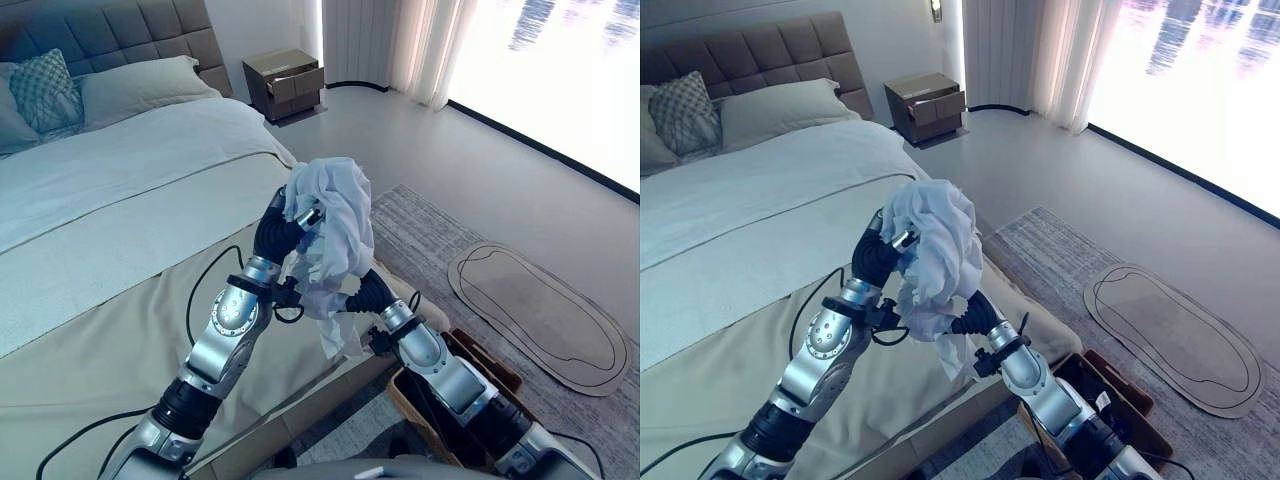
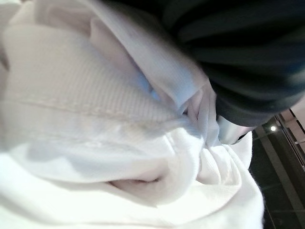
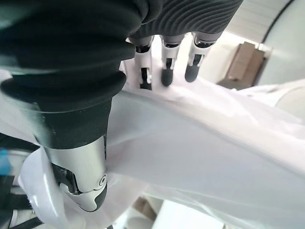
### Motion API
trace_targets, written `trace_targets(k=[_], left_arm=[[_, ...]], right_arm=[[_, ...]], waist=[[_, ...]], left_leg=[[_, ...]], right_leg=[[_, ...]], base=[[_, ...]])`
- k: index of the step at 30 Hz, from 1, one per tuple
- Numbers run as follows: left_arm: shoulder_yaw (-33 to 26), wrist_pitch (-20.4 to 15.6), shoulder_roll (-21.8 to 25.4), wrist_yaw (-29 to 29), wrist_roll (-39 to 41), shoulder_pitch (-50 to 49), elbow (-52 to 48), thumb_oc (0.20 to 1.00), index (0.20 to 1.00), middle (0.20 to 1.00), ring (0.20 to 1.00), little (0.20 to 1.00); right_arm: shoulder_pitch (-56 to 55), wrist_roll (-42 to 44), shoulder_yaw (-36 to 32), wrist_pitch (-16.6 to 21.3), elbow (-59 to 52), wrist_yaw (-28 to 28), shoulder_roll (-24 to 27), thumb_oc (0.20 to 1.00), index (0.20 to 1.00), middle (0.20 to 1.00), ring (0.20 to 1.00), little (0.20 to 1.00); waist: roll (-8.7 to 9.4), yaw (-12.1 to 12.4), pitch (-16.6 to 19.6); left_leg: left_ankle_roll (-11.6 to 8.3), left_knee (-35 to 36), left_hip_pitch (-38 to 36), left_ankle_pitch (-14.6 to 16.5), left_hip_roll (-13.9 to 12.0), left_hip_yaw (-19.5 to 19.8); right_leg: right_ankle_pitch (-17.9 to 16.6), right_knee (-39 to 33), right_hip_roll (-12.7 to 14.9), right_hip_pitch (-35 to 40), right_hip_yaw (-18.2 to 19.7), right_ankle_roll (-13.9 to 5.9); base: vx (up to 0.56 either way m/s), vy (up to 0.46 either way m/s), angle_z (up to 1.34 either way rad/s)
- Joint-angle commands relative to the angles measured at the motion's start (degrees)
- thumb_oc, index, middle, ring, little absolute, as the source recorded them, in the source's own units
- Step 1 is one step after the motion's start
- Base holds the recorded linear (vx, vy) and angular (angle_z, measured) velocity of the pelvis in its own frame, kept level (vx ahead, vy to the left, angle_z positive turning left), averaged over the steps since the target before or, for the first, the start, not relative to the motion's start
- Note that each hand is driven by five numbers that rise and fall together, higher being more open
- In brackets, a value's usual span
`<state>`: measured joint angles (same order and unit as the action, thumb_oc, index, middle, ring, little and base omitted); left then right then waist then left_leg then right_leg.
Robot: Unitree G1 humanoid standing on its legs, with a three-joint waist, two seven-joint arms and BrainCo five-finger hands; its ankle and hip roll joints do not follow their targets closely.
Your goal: Pick up clothes into the bucket
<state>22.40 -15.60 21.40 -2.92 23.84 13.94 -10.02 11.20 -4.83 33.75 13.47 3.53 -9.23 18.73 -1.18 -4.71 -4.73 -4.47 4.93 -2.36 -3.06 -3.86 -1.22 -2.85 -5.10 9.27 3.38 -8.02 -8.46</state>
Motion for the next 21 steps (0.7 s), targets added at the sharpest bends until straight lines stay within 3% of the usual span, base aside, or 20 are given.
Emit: trace_targets(k=[1, 21], left_arm=[[1.7, -4.1, 0.2, -0.5, 1.8, 6.9, -2.5, 0.2, 0.2, 0.2, 0.2, 0.2], [7.1, -3.4, -2.0, -4.5, 2.7, 9.7, -4.0, 0.2, 0.2, 0.2, 0.2, 0.2]], right_arm=[[7.6, 2.4, 0.8, 5.3, -1.9, -2.6, -5.1, 1.0, 1.0, 1.0, 1.0, 1.0], [11.3, 10.6, -0.4, 7.8, -4.8, -9.0, -8.8, 1.0, 1.0, 1.0, 1.0, 1.0]], waist=[[2.69, 0.7, 1.2], [2.43, 1.2, 0.6]], left_leg=[[2.92, -5.0, 2.0, 3.4, 2.4, 1.1], [3.02, -5.0, 2.2, 3.4, 2.6, 1.7]], right_leg=[[-0.5, 5.8, 1.1, -3.4, 0.6, -0.7], [-0.2, 6.0, 1.2, -3.3, 0.0, -0.53]], base=[[0.0, 0.0, 0.0], [0.0, 0.0, 0.0]])
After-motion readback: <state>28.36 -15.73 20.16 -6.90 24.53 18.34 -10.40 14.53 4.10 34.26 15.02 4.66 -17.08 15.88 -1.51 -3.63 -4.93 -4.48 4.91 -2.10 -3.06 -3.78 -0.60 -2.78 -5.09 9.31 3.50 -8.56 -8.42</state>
